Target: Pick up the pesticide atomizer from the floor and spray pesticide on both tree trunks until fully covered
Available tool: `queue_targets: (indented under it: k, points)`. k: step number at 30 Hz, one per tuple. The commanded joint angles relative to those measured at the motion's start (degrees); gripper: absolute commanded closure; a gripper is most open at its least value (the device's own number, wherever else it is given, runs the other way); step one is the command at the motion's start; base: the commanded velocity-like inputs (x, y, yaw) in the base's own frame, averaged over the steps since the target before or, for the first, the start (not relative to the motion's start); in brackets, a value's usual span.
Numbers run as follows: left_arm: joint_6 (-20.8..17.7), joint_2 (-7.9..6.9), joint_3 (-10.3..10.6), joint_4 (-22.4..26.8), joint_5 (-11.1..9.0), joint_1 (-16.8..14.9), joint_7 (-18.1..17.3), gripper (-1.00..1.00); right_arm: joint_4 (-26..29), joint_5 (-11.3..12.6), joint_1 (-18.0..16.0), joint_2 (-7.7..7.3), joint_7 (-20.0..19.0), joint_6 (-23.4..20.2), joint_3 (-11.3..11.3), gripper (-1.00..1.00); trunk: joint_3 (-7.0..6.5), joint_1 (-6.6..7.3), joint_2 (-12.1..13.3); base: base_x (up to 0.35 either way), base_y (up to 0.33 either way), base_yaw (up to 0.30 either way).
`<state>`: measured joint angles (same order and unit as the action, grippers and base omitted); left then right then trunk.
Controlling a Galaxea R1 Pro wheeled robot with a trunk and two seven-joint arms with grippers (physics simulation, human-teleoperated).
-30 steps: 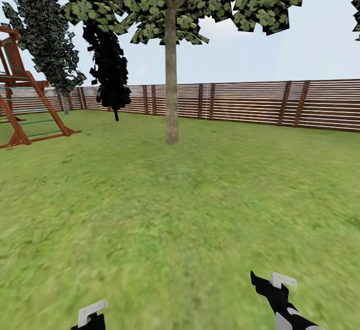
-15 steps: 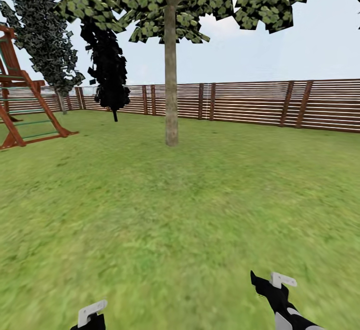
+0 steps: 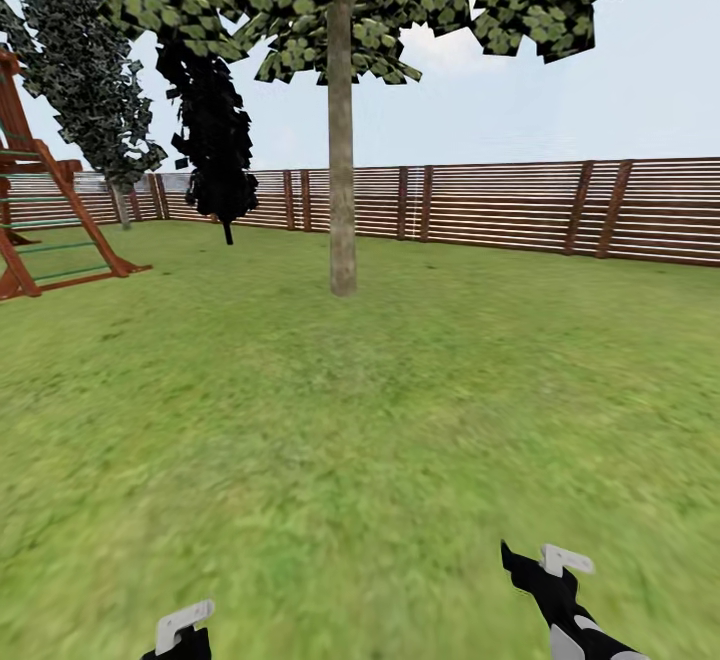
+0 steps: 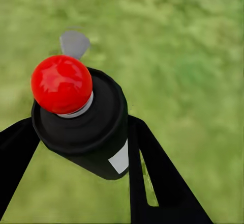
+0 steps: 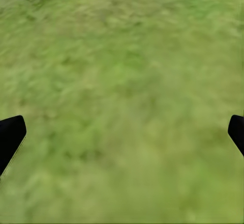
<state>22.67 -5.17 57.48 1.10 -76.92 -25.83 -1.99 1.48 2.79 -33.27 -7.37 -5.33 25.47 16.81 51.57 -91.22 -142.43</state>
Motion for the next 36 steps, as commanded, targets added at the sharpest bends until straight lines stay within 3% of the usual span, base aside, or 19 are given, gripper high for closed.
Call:
queue_targets:
  k: [1, 36]
  points:
    - [0.1, -0.02, 0.3, 0.0, -0.6, 0.0, -0.2, 1.00, -0.1, 0.3, 0.0, -0.01, -0.6, 0.2, 0.4, -1.00, 0.06, -0.02, 0.0, 0.330, 0.000, 0.000]
    - [0.1, -0.02, 0.3, 0.0, -0.6, 0.0, -0.2, 1.00, -0.1, 0.4, 0.0, -0.01, -0.6, 0.2, 0.4, -1.00, 0.06, -0.02, 0.0, 0.330, 0.000, 0.000]
